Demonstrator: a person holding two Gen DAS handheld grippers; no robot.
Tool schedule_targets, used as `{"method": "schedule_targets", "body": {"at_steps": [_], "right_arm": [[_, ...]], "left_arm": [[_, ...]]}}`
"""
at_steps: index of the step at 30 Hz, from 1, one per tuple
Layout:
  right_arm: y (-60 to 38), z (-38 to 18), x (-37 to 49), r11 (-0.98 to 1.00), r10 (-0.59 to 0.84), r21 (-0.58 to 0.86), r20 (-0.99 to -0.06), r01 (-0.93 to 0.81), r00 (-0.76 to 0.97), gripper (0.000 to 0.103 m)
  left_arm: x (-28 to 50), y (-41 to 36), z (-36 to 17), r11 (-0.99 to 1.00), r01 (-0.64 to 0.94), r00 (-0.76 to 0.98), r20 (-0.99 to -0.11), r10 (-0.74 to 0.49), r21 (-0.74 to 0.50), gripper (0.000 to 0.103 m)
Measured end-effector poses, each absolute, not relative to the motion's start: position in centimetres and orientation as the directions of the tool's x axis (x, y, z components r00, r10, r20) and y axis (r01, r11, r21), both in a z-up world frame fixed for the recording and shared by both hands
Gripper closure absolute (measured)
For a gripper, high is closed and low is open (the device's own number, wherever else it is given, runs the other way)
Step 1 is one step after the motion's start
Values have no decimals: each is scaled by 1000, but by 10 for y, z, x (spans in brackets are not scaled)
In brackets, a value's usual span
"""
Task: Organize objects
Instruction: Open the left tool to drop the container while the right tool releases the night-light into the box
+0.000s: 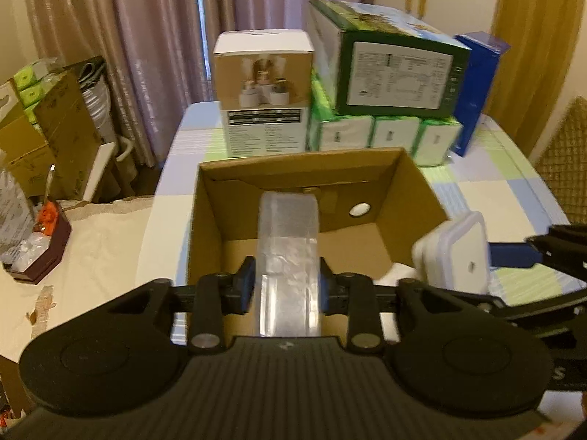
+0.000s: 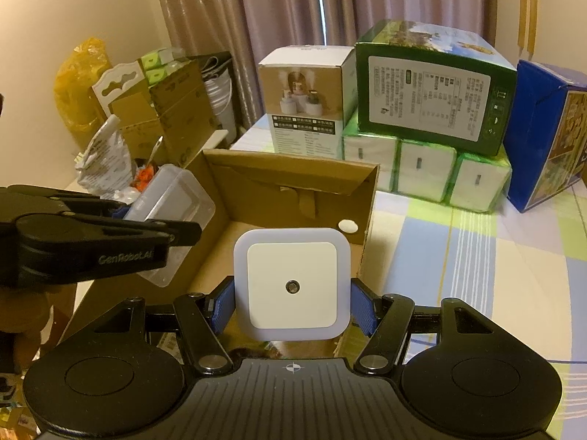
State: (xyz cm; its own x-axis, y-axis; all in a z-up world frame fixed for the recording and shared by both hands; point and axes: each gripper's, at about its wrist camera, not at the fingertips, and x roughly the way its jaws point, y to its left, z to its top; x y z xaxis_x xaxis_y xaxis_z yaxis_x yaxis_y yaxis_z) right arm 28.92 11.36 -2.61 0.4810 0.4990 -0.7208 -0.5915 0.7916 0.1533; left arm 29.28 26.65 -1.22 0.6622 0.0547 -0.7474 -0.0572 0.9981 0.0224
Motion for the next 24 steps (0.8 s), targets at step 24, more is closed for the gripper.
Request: {"method": "schedule_targets", "body": {"at_steps": [24], "right_arm": [[107,-9,290,770,580,235,-646,-593,496,25]], "left_arm": [[232,301,26,988,-152,717,-692,83,-38,35]]}}
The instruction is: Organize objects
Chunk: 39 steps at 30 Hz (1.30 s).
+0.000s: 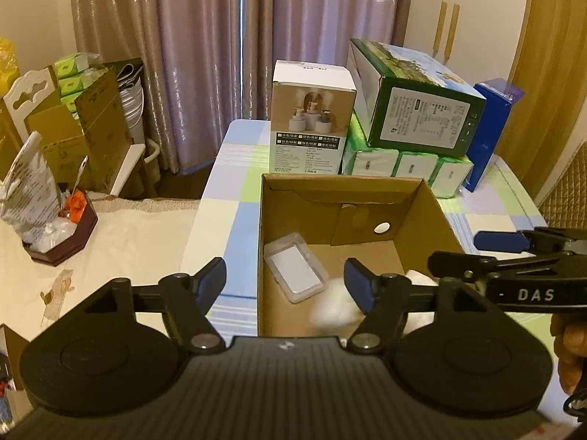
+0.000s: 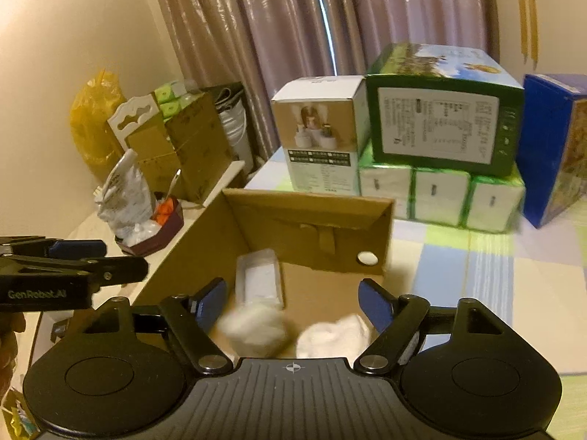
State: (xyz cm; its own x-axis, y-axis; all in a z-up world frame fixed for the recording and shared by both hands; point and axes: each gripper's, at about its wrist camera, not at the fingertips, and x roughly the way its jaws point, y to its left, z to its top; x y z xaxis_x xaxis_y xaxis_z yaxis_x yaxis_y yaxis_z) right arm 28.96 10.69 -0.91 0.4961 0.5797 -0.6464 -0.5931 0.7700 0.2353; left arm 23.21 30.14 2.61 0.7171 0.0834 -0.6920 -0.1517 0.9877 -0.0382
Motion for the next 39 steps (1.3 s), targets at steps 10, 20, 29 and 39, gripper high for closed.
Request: {"method": "schedule_targets", "body": {"at_steps": [10,20,29,39], "right_arm": [[58,6,225,783,585,297,-650,-546,485,10],[27,34,140,792,571,264,-639,-551,515,2],[9,42,80,794,550,194,-633,-576,544,2],[-17,38,58,817,516,191,-662,-545,543,2]], "left_arm": [[167,283,46,985,-169,733,-672,105,-30,17],[95,252,67,986,-166,747,-656,103,-33,1],[47,215,73,989,-146,751,-653,98,-19,1],[9,199,68,982,-171,745,-663,75,-81,1]]}}
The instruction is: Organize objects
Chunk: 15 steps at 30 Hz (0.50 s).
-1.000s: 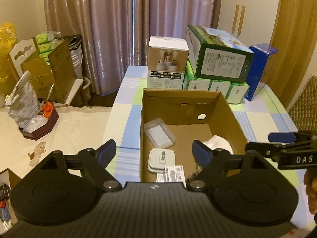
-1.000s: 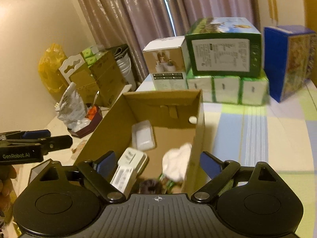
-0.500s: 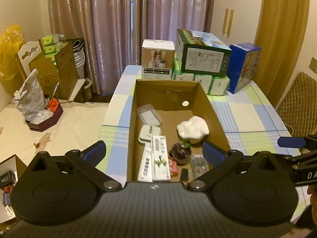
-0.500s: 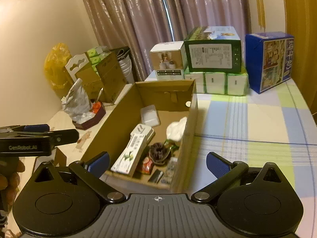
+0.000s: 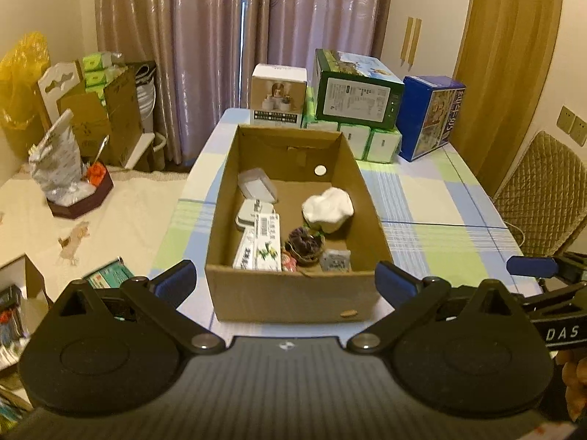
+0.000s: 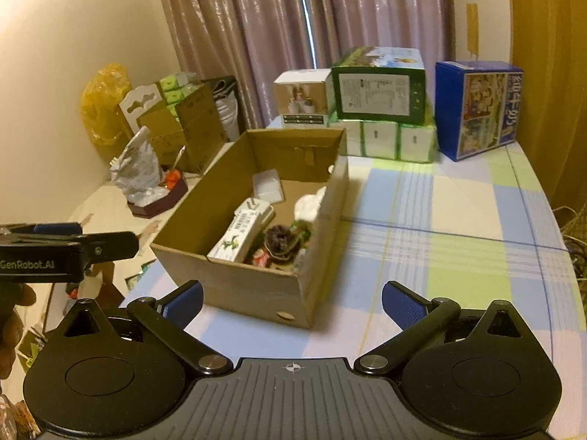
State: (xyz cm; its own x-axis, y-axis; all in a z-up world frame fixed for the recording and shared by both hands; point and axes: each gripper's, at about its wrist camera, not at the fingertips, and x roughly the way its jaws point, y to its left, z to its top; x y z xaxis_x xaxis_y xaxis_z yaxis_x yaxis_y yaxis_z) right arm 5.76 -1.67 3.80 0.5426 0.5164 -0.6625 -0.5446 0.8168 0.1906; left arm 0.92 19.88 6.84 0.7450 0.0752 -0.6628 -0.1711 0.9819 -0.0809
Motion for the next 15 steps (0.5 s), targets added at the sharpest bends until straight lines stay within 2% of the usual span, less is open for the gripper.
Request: {"method": "schedule_targets", "body": {"at_steps": [15], "right_arm": [[-26,28,42,827,498,197,-691,-526,525,2]], "left_arm": [[-22,185,47,982,-174,717,-693,72,-78,1]]}}
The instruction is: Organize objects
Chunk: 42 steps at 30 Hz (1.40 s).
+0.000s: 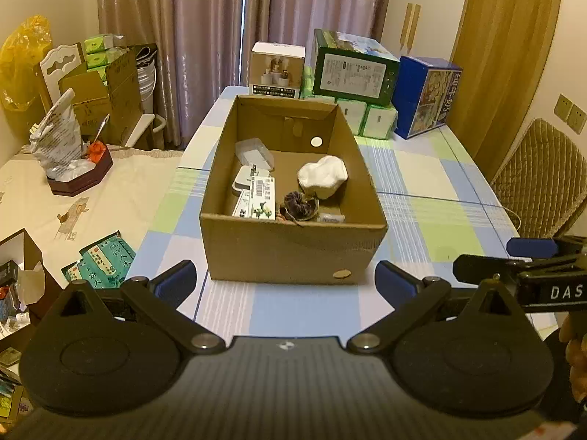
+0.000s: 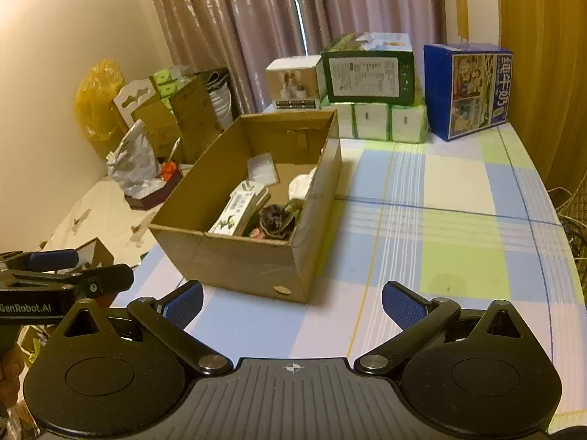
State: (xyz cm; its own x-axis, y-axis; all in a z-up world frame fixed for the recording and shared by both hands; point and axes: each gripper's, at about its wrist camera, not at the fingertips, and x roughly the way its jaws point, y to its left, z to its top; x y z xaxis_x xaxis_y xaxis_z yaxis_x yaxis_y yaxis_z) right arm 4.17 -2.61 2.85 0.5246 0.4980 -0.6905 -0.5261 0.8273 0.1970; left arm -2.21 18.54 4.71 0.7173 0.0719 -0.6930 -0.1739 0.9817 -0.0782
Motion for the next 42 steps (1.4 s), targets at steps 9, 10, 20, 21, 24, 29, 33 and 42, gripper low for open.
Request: {"method": "schedule_targets", "body": {"at_steps": [9,10,20,21,24,29,33,42], "right_arm": [[-31,21,40,841,476,191,-706,-506,525,2],[-31,20,40,842,475,192,-707,-505,524,2],[-32,19,41,844,474,193,-705,-500,528,2],[-32,19,41,844,473,192,-705,-500,528,2],[-32,19,41,845,472,193,-707,-499,527,2],[-32,20,41,846,472,193,-706,-497,528,2],[-32,20,41,847,470,194,-708,-495,528,2],[-32,19,41,848,469,194,-710,-494,526,2]], "left_arm": [[-23,179,37,985,-159,704,-707,66,-67,1],[-23,179,37,985,-161,703,-708,66,-68,1],[-23,179,35,984,-168,704,-706,74,-64,1],[-23,180,35,984,-167,705,-706,73,-64,1],[-23,180,35,984,-168,705,-705,72,-67,1],[-23,180,35,983,-169,706,-705,73,-67,1],[-23,180,35,983,-168,706,-704,72,-68,1],[-22,181,35,983,-169,707,-704,69,-73,1]]}}
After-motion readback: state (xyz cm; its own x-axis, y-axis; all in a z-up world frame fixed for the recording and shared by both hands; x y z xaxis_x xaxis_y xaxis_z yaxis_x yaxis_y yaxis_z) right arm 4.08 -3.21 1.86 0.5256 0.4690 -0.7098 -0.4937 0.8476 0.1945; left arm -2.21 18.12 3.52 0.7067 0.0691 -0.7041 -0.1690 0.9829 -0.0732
